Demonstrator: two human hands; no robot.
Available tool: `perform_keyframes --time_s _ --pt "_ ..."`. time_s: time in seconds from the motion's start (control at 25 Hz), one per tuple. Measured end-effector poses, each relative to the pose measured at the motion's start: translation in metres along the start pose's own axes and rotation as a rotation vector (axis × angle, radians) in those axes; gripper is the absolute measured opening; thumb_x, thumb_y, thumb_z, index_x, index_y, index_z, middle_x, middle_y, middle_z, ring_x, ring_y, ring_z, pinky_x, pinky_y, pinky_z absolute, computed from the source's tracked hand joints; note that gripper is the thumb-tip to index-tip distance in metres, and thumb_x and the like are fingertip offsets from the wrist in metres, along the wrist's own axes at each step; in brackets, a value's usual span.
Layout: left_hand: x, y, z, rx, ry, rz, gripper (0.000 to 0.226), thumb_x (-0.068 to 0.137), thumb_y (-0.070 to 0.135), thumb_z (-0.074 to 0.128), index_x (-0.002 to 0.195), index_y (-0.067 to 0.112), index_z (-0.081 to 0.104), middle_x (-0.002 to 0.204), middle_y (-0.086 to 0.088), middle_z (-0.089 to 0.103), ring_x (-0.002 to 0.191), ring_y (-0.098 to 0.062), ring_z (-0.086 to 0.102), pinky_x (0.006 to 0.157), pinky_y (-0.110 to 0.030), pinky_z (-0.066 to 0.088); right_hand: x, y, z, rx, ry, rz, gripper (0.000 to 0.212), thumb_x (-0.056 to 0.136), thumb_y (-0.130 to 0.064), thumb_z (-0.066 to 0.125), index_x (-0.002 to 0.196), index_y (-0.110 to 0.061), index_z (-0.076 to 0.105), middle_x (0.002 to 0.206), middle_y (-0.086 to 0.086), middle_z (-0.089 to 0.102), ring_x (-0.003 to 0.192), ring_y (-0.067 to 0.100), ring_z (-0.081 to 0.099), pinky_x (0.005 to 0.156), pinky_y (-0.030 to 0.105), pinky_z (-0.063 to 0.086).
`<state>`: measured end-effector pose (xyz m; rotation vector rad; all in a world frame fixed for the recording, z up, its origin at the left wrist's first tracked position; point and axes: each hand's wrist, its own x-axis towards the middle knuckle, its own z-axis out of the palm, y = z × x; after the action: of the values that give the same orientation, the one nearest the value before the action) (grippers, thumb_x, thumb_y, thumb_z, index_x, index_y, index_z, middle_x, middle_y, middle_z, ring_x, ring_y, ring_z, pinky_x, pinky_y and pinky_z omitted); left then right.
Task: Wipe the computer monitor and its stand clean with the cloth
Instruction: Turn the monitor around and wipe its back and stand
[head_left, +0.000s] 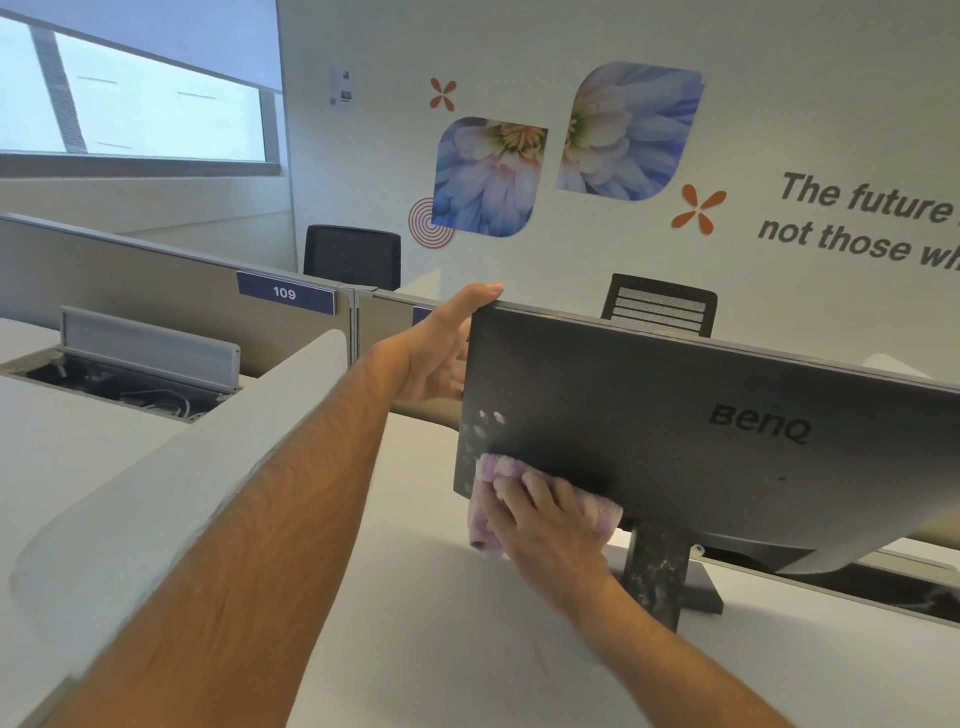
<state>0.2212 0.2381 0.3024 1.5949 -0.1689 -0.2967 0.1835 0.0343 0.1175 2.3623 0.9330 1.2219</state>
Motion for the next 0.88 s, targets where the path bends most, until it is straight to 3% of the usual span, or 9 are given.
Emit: perform_keyframes --time_s 0.12,0.32,0.48,0.6,0.68,0.76,0.88 --pt "0.003 -0.001 -0.001 -0.011 -0.002 -0.005 0.071 0.087 0.079 0.035 0.133 0.029 0.055 0.131 -0.002 0.066 0.118 -0.03 0.064 0.102 -0.054 0.049 0.009 -0.002 0.0 0.006 0.035 0.053 0.043 0.099 -0.013 0.029 0.132 -0.013 0.056 0.119 0.007 0.06 0.102 0.029 0.058 0.081 0.043 0.052" --pt "0.003 -0.002 -0.002 -0.019 0.006 0.003 0.065 0.087 0.079 0.035 0.125 0.031 0.059 0.128 -0.001 0.068 0.117 -0.03 0.064 0.103 -0.055 0.048 -0.014 -0.025 0.034 -0.027 -0.213 -0.039 0.03 0.091 -0.02 0.056 0.12 -0.01 0.058 0.112 0.01 0.056 0.096 0.031 0.049 0.079 0.042 0.05" --pt "0.003 -0.002 -0.002 -0.012 -0.003 -0.008 0.082 0.079 0.082 0.04 0.137 0.027 0.053 0.133 -0.002 0.065 0.119 -0.031 0.063 0.104 -0.056 0.047 -0.013 -0.028 0.03 0.01 -0.355 -0.086 0.043 0.091 -0.03 0.033 0.11 -0.01 0.066 0.106 0.011 0.061 0.092 0.029 0.056 0.077 0.042 0.051" --pt "0.003 -0.002 -0.001 -0.009 0.01 -0.007 0.08 0.081 0.083 0.039 0.137 0.028 0.052 0.133 -0.002 0.065 0.119 -0.031 0.063 0.104 -0.057 0.046 -0.014 -0.029 0.026 0.065 -0.393 -0.088 0.037 0.083 -0.035 0.05 0.102 -0.015 0.075 0.102 0.005 0.069 0.088 0.023 0.062 0.074 0.035 0.053" --pt "0.003 -0.003 -0.001 -0.014 0.02 -0.008 0.075 0.084 0.081 0.036 0.136 0.029 0.052 0.133 -0.001 0.064 0.119 -0.03 0.063 0.104 -0.056 0.047 -0.013 -0.033 0.025 0.082 -0.42 -0.075 0.03 0.082 -0.027 0.066 0.108 -0.015 0.073 0.106 0.005 0.069 0.091 0.024 0.062 0.077 0.035 0.054" --pt "0.003 -0.003 -0.002 -0.013 0.009 -0.002 0.07 0.085 0.081 0.035 0.129 0.03 0.056 0.128 0.0 0.067 0.116 -0.028 0.065 0.102 -0.054 0.049 -0.007 -0.036 0.013 0.159 -0.342 -0.022 0.043 0.078 -0.019 0.071 0.12 -0.014 0.066 0.11 0.006 0.065 0.092 0.026 0.058 0.08 0.039 0.054" --pt "0.0 -0.002 -0.001 -0.001 -0.009 0.008 0.069 0.083 0.081 0.035 0.122 0.03 0.061 0.118 0.002 0.073 0.107 -0.025 0.071 0.098 -0.049 0.053 0.022 -0.03 -0.03 0.246 -0.012 0.096 0.056 0.081 -0.016 0.047 0.136 -0.014 0.057 0.12 0.005 0.058 0.104 0.028 0.052 0.083 0.042 0.049"
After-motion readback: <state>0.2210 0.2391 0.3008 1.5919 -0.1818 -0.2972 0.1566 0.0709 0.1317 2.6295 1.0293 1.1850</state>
